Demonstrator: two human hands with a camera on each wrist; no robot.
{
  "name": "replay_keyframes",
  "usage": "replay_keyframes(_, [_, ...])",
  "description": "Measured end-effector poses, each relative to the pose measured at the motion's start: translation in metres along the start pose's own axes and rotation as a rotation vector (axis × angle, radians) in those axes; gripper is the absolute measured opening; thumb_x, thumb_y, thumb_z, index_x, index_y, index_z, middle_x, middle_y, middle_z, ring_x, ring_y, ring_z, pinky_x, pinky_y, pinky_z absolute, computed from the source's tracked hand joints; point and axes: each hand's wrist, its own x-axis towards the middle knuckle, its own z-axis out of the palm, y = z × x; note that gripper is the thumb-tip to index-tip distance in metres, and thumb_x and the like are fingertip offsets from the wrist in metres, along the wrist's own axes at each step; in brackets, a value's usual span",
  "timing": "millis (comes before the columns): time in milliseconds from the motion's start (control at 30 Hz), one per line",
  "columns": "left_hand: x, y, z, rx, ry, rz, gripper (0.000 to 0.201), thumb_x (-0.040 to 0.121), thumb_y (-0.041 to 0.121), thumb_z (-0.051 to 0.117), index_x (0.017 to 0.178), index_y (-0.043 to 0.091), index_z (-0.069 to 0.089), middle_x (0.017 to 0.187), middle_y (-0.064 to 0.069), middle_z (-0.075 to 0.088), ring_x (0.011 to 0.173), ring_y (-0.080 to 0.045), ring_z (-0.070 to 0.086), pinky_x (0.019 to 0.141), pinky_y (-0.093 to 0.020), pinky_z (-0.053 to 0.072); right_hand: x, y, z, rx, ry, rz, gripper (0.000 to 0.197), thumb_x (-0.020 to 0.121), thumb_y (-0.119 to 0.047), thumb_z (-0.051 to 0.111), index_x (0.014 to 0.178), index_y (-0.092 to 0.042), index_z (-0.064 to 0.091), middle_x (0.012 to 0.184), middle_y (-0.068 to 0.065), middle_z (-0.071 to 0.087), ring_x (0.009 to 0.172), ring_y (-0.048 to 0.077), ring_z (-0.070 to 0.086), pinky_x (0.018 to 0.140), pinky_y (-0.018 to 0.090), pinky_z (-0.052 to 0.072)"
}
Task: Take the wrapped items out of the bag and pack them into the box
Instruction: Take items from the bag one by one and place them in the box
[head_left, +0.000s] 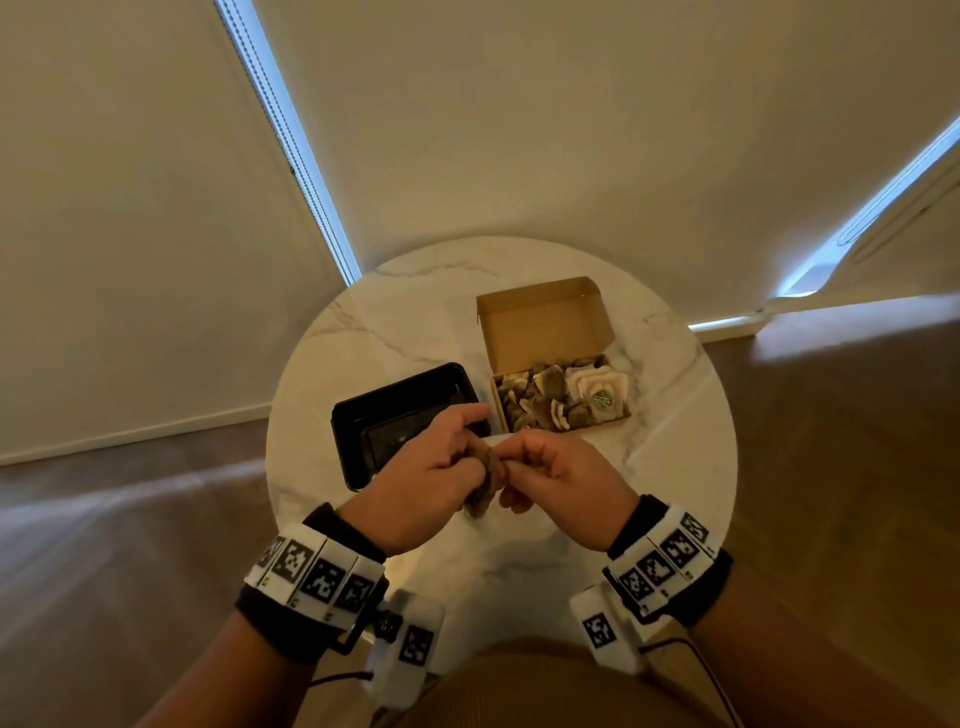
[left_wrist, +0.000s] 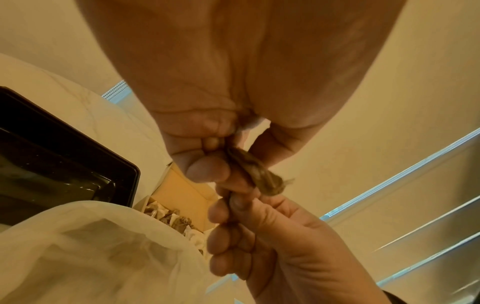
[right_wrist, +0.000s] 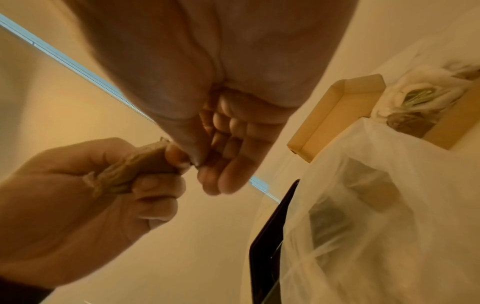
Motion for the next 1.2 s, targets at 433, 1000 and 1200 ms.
replay_keyframes(433, [0.0,-0.009,0.008,0.137,-0.005,-0.034,0.043,0.092,0.022,0.076,0.131,0.023,0.059,0.093,0.005,0.078,0.08,-0.006,0.074,0.077,-0.028,0.063,0.022,0.002,-0.016,-0.14,0.365,-0.174,0.006,0.097,-0.02,0.068,0.098,-0.023,0.073,0.086,-0.008,0.072,0.078,0.013,0.068,0.073,0.033,0.06])
replay_keyframes(1000, [0.02,-0.018,0.005,0.014,0.262,0.071,0.032,0.09,0.013,0.076,0.118,0.027,0.067,0.1,0.004,0.074,0.093,-0.012,0.073,0.089,-0.042,0.061,0.014,0.015,0.003,-0.133,0.074,-0.001,0.019,0.095,-0.014,0.068,0.08,-0.023,0.072,0.076,0.003,0.073,0.064,0.011,0.064,0.06,0.019,0.05])
replay_keyframes(1200, [0.023,-0.02,0.011,0.04,0.325,0.125,0.016,0.092,0.014,0.073,0.101,0.027,0.071,0.094,0.007,0.073,0.091,-0.011,0.07,0.087,-0.043,0.06,0.01,0.007,0.003,-0.011,0.069,0.061,0.017,0.095,-0.009,0.067,0.081,-0.017,0.073,0.081,0.01,0.074,0.065,0.013,0.065,0.058,0.02,0.05])
